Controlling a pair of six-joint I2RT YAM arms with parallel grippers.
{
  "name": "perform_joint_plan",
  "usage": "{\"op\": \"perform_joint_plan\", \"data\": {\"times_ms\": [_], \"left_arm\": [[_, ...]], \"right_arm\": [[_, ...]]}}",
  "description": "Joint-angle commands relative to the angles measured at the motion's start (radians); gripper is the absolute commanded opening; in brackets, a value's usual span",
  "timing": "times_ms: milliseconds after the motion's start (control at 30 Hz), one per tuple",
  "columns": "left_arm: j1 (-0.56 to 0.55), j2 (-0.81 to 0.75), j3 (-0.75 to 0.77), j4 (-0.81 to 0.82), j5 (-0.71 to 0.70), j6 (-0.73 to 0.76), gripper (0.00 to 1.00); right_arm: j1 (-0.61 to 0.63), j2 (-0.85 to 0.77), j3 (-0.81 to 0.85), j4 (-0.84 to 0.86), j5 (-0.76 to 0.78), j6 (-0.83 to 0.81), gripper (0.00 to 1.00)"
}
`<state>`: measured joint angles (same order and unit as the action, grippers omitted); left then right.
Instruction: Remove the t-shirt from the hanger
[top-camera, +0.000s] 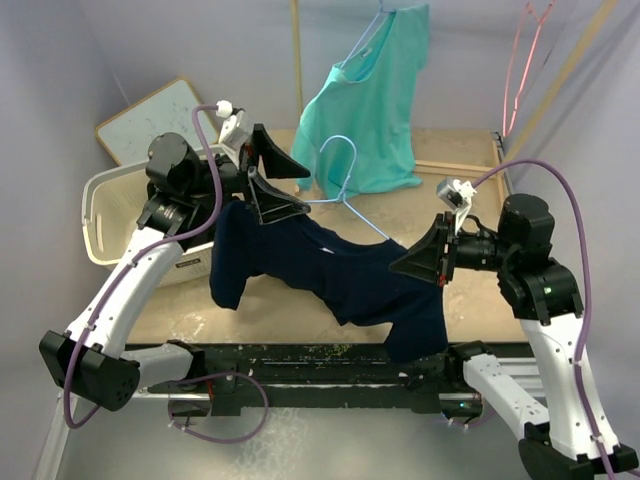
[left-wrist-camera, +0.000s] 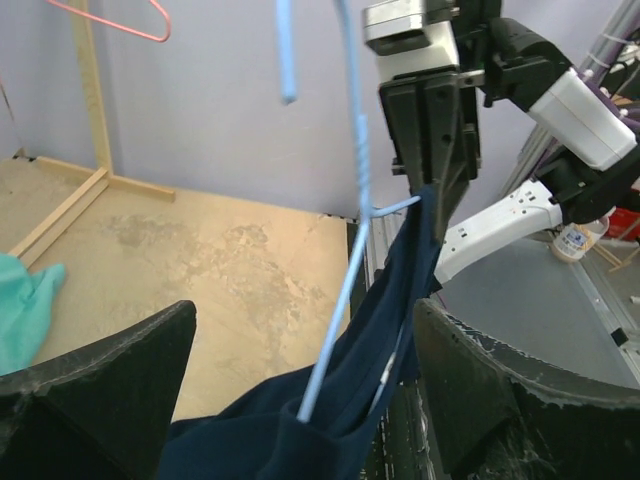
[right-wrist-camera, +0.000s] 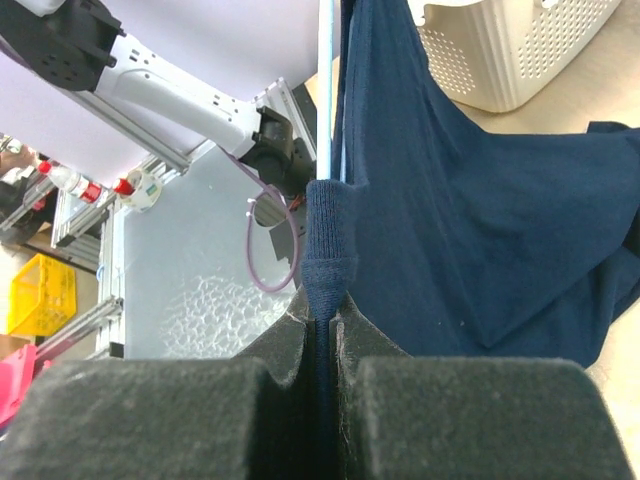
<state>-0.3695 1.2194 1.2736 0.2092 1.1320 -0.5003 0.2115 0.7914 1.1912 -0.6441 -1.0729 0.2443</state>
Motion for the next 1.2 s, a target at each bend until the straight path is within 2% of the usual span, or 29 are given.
{"op": "perform_joint_plan", "data": {"times_ms": [0,67,300,433,567,767,900,967,1000,1133,1167], "left_arm": [[-0.016,-0.021,0.008,0.110,0.052,-0.034,0.88],[-0.026,-0.015,0.006,0.109,0.055,-0.033,0.83],[-0.049,0.035,0.005,0.100,0.064,-0.023,0.81],[-0.054,0.080,0.018,0.099,0.070,-0.037,0.70],[-0.060,0.121,0.034,0.119,0.092,-0.070,0.51],[-0.068,0.131,0.039,0.117,0.059,-0.073,0.01],[-0.068,0.104,0.039,0.078,0.028,-0.036,0.00],[-0.068,0.073,0.055,0.006,-0.006,0.032,0.00],[-0.068,0.054,0.066,-0.060,-0.035,0.086,0.00],[-0.066,-0.057,0.094,-0.284,-0.200,0.283,0.00],[-0.066,-0.085,0.101,-0.328,-0.240,0.324,0.00]], "right_arm": [[0.005,0.018,-0.008,0.091,-0.032,0.012,0.00],[0.005,0.021,-0.018,0.098,-0.037,0.014,0.00],[0.005,0.015,-0.018,0.102,-0.043,0.014,0.00],[0.006,0.011,-0.023,0.108,-0.052,0.015,0.00],[0.006,0.013,-0.024,0.111,-0.051,0.013,0.00],[0.008,0.023,-0.039,0.122,-0.035,0.012,0.00],[0.008,0.026,-0.042,0.126,-0.019,0.012,0.00],[0.008,0.030,-0.041,0.123,0.012,0.013,0.00],[0.008,0.030,-0.037,0.119,0.033,0.013,0.02],[0.008,0.031,-0.027,0.100,0.088,0.031,0.53],[0.008,0.031,-0.021,0.113,0.106,0.043,0.59]]}}
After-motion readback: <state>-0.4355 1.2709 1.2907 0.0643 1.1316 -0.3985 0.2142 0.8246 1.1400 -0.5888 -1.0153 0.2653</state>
